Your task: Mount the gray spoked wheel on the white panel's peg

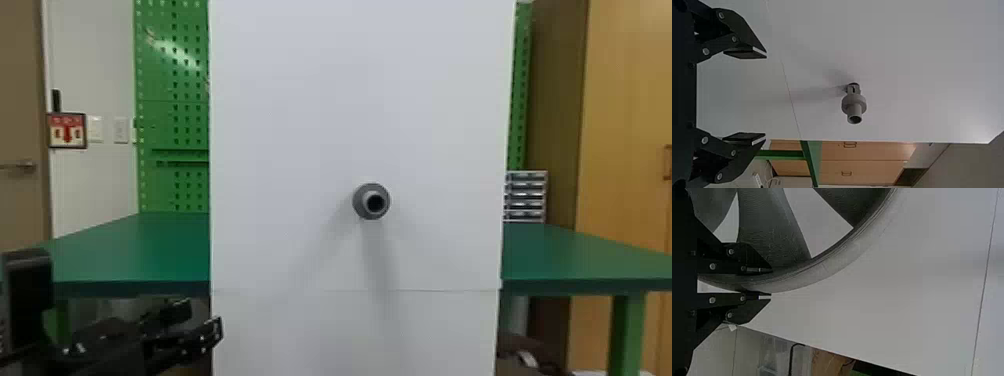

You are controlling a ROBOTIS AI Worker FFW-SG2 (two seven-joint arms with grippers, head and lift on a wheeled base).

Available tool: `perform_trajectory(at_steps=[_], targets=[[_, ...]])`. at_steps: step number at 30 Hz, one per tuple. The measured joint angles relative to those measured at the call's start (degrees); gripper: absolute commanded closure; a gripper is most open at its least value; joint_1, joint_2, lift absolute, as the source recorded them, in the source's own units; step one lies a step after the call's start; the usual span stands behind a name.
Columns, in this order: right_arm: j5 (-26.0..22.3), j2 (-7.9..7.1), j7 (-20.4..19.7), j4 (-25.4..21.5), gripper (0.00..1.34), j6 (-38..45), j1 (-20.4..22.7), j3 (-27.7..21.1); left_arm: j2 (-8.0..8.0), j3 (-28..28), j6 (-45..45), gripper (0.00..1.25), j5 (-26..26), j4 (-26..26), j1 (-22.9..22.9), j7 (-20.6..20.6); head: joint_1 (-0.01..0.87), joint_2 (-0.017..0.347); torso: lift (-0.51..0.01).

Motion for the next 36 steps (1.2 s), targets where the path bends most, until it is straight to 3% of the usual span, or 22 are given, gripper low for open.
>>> perform_trajectory(at_steps=[4,13,19,28,36], targets=[[-0.28,0.05,-1.06,-3.65,1.26,4.41,-0.47,0.01,0.0,-0.05,-0.14,0.5,0.04,0.01,0.0,0.15,0.084,-0.008,-0.485],[-2.48,-1.06,-11.34,-13.05,1.3,9.86,-0.81,2.27,-0.03,-0.1,-0.33,0.5,0.13,0.09,0.0,0.26,0.084,-0.008,-0.485],[-3.64,-1.3,-15.43,-20.49,1.33,15.27,-1.81,3.32,-0.09,-0.07,-0.33,0.5,0.13,0.09,0.0,0.33,0.084,-0.008,-0.485],[-5.97,-0.78,-20.24,-32.58,1.33,31.8,-6.65,3.4,-0.17,-0.01,-0.41,0.5,0.13,0.1,0.0,0.5,0.084,-0.008,-0.485],[-14.52,-0.63,-28.7,-38.65,1.32,42.1,-13.01,4.55,-0.18,-0.2,-0.42,0.5,-0.07,0.1,-0.08,0.63,0.084,-0.008,-0.485]])
